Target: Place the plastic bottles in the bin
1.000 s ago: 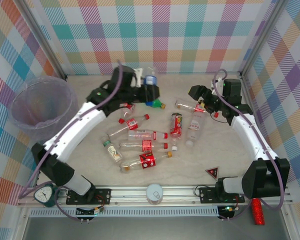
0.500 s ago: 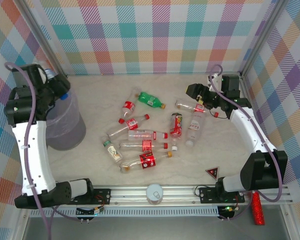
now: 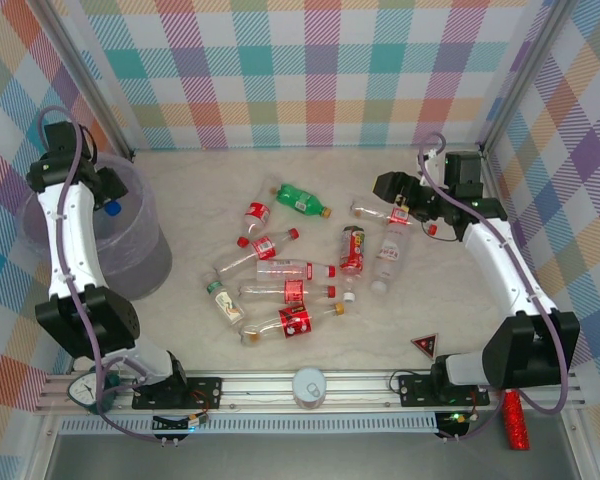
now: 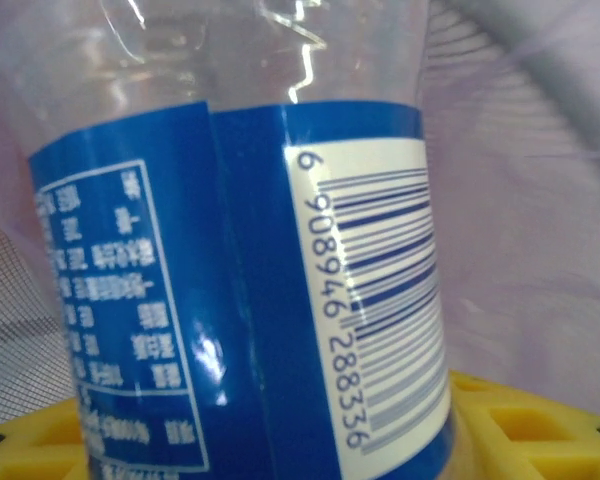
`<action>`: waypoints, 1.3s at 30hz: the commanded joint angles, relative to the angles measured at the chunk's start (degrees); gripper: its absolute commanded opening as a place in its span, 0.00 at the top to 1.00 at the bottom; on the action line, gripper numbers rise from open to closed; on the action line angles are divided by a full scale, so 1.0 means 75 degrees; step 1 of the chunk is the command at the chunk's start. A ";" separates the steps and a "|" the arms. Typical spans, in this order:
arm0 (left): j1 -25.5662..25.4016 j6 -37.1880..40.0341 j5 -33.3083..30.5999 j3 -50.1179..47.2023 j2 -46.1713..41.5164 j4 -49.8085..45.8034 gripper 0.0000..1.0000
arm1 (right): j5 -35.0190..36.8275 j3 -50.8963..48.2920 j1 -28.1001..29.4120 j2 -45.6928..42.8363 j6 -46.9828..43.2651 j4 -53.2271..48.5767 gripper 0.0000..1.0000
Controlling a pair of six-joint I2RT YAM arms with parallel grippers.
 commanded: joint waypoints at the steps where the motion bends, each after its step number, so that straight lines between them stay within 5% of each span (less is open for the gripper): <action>1: 0.0053 0.0348 -0.0444 -0.0351 0.0062 -0.0141 1.00 | 0.0154 0.0168 0.0034 -0.0236 -0.0240 -0.0182 0.03; 10: 0.0009 0.0551 0.0777 -0.1504 0.0390 0.0146 1.00 | 0.0314 0.0144 0.0017 -0.0184 -0.0246 -0.0195 0.03; 19: -0.0962 0.0721 0.1976 -0.2608 0.0298 0.0760 1.00 | 0.0244 0.0132 0.0023 -0.0135 -0.0050 -0.0086 0.03; 29: -0.2514 -0.0058 0.2254 -0.2302 0.0899 0.1875 1.00 | 0.0396 0.0109 0.0021 -0.0190 -0.0105 -0.0183 0.03; 39: -0.3239 -0.0425 0.2218 -0.0754 0.2373 0.2230 1.00 | 0.0539 0.0121 0.0023 -0.0168 -0.0204 -0.0301 0.03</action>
